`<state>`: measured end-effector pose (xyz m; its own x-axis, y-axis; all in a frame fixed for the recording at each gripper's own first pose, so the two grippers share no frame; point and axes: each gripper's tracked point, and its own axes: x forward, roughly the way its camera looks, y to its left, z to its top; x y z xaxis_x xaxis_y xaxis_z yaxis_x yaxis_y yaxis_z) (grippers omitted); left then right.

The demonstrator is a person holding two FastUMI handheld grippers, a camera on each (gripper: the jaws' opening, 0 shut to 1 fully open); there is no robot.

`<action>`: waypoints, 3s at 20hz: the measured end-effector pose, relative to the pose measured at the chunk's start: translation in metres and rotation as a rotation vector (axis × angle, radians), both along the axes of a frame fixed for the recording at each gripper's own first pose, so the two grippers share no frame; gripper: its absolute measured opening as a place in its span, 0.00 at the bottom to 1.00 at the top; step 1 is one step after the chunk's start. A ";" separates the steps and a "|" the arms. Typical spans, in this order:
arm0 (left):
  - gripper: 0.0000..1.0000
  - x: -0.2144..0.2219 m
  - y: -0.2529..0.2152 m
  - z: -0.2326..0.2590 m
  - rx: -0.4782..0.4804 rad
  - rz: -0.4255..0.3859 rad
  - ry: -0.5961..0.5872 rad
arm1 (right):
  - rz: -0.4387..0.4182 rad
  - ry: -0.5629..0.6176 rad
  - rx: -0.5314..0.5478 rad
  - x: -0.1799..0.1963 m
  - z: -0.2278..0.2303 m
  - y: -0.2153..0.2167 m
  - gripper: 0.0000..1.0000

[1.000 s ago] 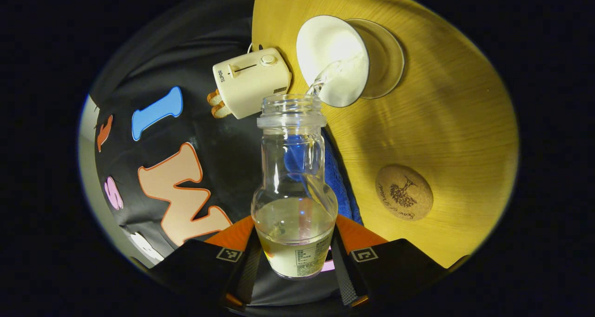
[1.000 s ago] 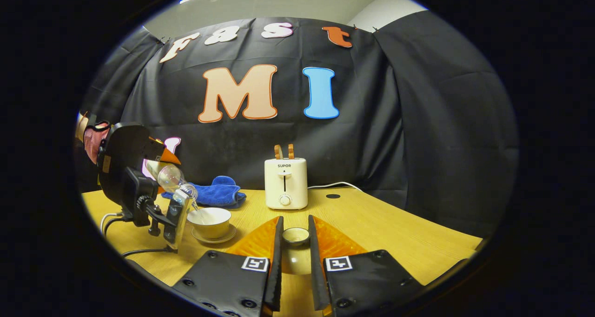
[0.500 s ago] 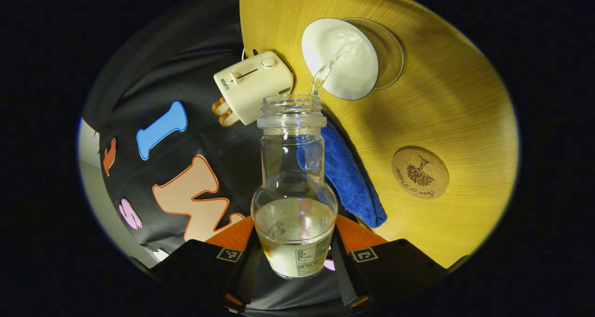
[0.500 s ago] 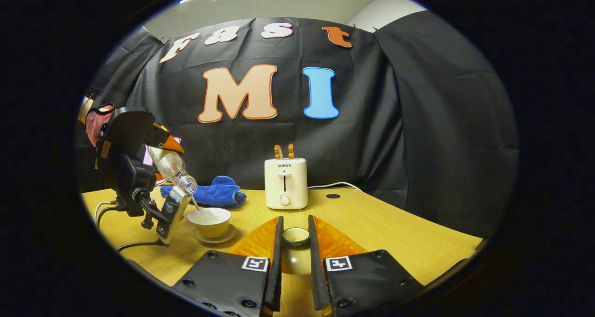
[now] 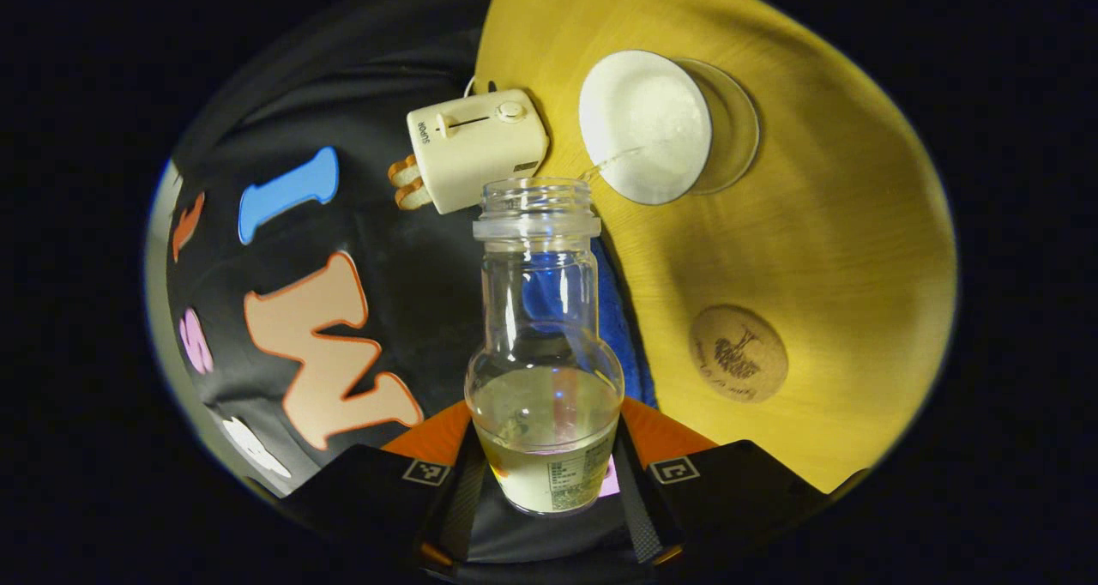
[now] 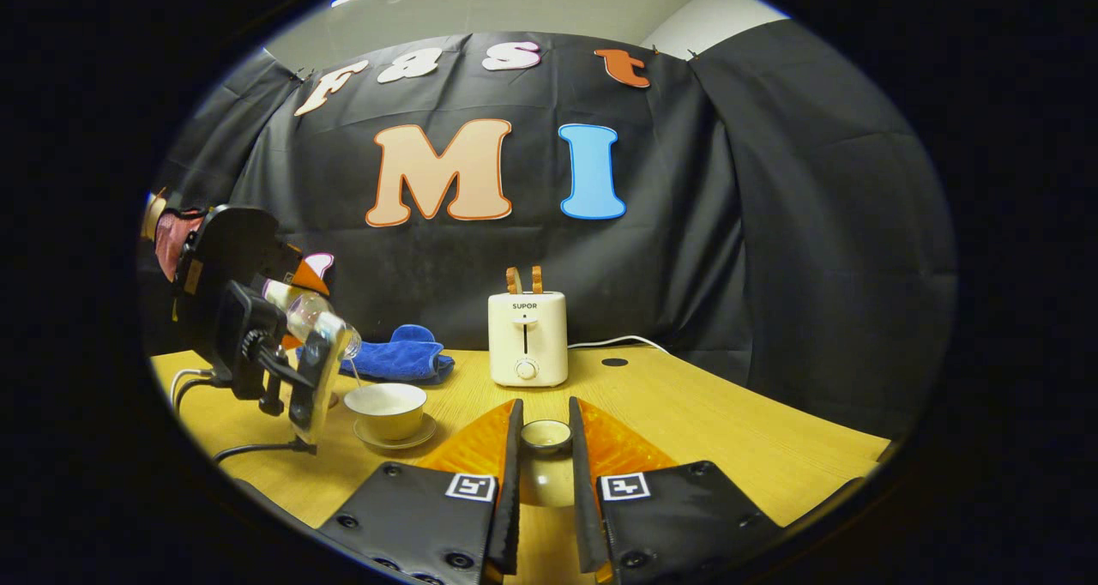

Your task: Open the teacup lid with one hand, grasp the water bottle and pour water into the teacup with the other hand; after pouring, place the water bottle on the coaster and then close the teacup lid.

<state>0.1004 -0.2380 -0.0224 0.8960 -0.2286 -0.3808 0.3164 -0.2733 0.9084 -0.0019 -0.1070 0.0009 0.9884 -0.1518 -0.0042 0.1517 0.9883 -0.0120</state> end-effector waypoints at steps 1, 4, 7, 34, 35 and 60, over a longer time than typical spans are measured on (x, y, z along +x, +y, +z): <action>0.69 -0.003 -0.001 -0.006 -0.077 0.022 0.041 | 0.000 0.000 0.000 0.000 0.000 0.000 0.29; 0.70 -0.008 -0.007 -0.023 -0.342 0.055 0.140 | 0.000 0.000 0.000 -0.001 0.001 0.000 0.29; 0.68 -0.012 -0.013 -0.026 -0.648 0.101 0.195 | 0.000 0.000 0.000 -0.001 0.000 0.000 0.29; 0.69 -0.021 -0.027 -0.034 -1.655 0.291 0.529 | -0.017 -0.001 -0.002 0.002 0.001 -0.003 0.30; 0.70 -0.019 -0.027 -0.036 -1.651 0.296 0.531 | -0.017 -0.001 -0.002 0.002 0.000 -0.003 0.30; 0.98 -0.038 -0.018 -0.033 -1.640 0.271 0.477 | -0.016 -0.003 -0.002 0.002 0.001 -0.003 0.29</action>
